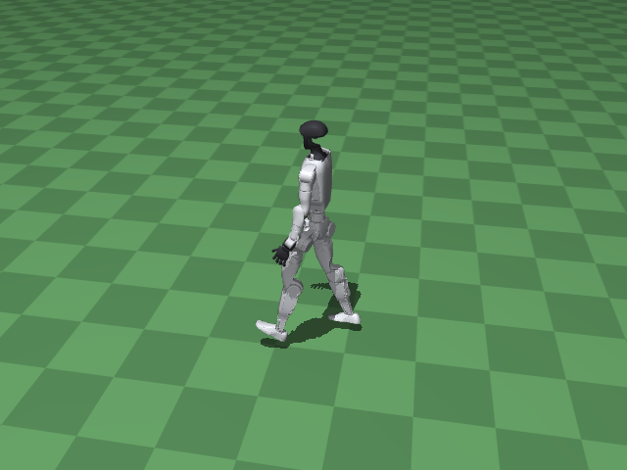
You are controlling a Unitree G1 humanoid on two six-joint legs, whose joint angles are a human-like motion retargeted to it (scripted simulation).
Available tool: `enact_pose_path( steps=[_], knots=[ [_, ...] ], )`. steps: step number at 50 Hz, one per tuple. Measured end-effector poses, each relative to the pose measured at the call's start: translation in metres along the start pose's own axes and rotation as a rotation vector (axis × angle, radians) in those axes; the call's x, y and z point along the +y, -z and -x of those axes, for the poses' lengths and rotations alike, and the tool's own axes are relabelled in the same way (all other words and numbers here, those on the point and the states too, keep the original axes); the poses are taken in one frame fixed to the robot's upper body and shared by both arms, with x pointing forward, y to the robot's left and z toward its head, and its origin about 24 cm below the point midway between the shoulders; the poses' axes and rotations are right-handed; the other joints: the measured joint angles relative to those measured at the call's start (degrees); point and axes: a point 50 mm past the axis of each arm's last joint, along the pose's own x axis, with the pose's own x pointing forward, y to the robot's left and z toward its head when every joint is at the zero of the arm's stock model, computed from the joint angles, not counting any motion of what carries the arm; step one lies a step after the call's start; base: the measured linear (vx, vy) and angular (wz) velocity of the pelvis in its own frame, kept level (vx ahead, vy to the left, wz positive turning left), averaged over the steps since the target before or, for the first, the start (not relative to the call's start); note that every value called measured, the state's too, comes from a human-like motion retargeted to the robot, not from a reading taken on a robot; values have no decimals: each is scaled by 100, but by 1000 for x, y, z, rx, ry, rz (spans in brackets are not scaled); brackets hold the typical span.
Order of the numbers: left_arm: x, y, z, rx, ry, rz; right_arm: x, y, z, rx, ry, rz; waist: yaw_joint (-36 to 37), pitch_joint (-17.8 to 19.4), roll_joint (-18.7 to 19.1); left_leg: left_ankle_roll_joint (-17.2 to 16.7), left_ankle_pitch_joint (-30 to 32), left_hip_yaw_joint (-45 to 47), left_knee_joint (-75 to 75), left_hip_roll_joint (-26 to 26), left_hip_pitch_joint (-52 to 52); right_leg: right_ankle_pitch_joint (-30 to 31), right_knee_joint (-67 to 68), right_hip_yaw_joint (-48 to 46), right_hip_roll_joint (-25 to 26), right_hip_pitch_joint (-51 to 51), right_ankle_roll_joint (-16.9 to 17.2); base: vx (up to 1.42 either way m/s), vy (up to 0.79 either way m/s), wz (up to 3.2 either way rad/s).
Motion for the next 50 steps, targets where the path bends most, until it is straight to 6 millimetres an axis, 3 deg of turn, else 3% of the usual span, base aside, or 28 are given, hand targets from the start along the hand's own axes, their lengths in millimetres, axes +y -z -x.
enact_pose_path(
  steps=[2, 6, 15, 17, 20, 25, 29, 30, 34, 38, 40, 45, 47, 50],
  knots=[
    [0, 3, 1, 10, 9, 6, -2, 6, 1, 22, -7, 0, -192, -135, 29, -30, 14, 85, 21, -10, 94, -123, 295, -16, -23, -38, -74, 30, 25, -31],
    [7, -12, -3, -33, -10, 20, 0, 12, 2, 32, -52, 13, -136, -285, -11, -65, 167, 224, -13, 23, 235, 142, -59, 116, -77, 172, -275, 30, 22, -37],
    [19, -39, -7, -106, -12, -54, 7, -6, 0, -60, -123, 97, -126, -627, -170, -202, 363, 297, -13, 15, 470, 674, 460, 157, -56, 89, -373, 29, 24, -9],
    [22, -46, -7, -122, -17, -85, 6, -15, -1, -93, -110, 105, -79, -694, -249, -213, 404, 275, 4, -4, 478, 832, 750, 162, -53, -52, -224, 26, 23, -2],
    [25, -52, -9, -126, -33, -100, 3, -24, -2, -133, -87, 88, -48, -731, -283, -254, 488, 141, -13, 20, 584, 1125, 937, 35, 22, -36, -392, 26, 24, 12],
    [28, -62, -11, -107, -38, -146, -4, -37, -2, -194, -55, -14, -73, -760, -347, -307, 574, -98, 0, 85, 676, 1582, 2176, -390, 169, -546, -374, 23, 22, 29],
    [30, -65, -13, -71, -33, -196, -6, -33, -2, -187, -53, -70, -126, -824, -424, -352, 617, -294, 14, 131, 675, 1839, 3586, -1008, 97, -1323, -437, 20, 18, 34],
    [31, -66, -13, -62, -33, -211, -6, -30, -2, -179, -55, -76, -135, -833, -448, -367, 617, -341, 21, 135, 676, 1841, 3902, -1195, 39, -1515, -478, 19, 15, 33],
    [34, -72, -14, -42, -29, -261, -4, -19, -1, -140, -76, -69, -150, -738, -518, -460, 520, -512, 123, 144, 745, 857, 4383, -2220, -416, -1937, -941, 19, 13, 35],
    [35, -80, -14, -73, -27, -269, 0, -5, 0, -102, -101, -44, -245, -551, -583, -441, 399, -779, 214, 68, 880, 352, 3865, -2746, -442, -2109, -981, 18, 9, 57],
    [33, -81, -14, -81, -14, -272, 0, 1, 1, -84, -104, -46, -261, -521, -592, -434, 402, -869, 241, 22, 884, 232, 3122, -2667, -211, -2185, -991, 16, 8, 53],
    [30, -76, -14, -97, -23, -234, -3, 10, 2, -59, -69, -66, -420, -273, -628, -373, 470, -1212, 302, -244, 1053, 699, 967, -2367, 142, -2111, -819, 17, 7, 56],
    [30, -70, -13, -99, -32, -230, -1, 8, 2, -70, -60, -42, -413, -120, -766, -274, 428, -1254, 344, -491, 1195, 875, 835, -2113, 35, -2408, -396, 20, 6, 25],
    [28, -57, -11, -74, -39, -203, -1, 4, 2, -87, -35, -48, -523, 48, -762, -232, 397, -1414, 418, -668, 1363, 1181, -175, -1756, 122, -2390, -188, 20, 6, 38]
  ],
)
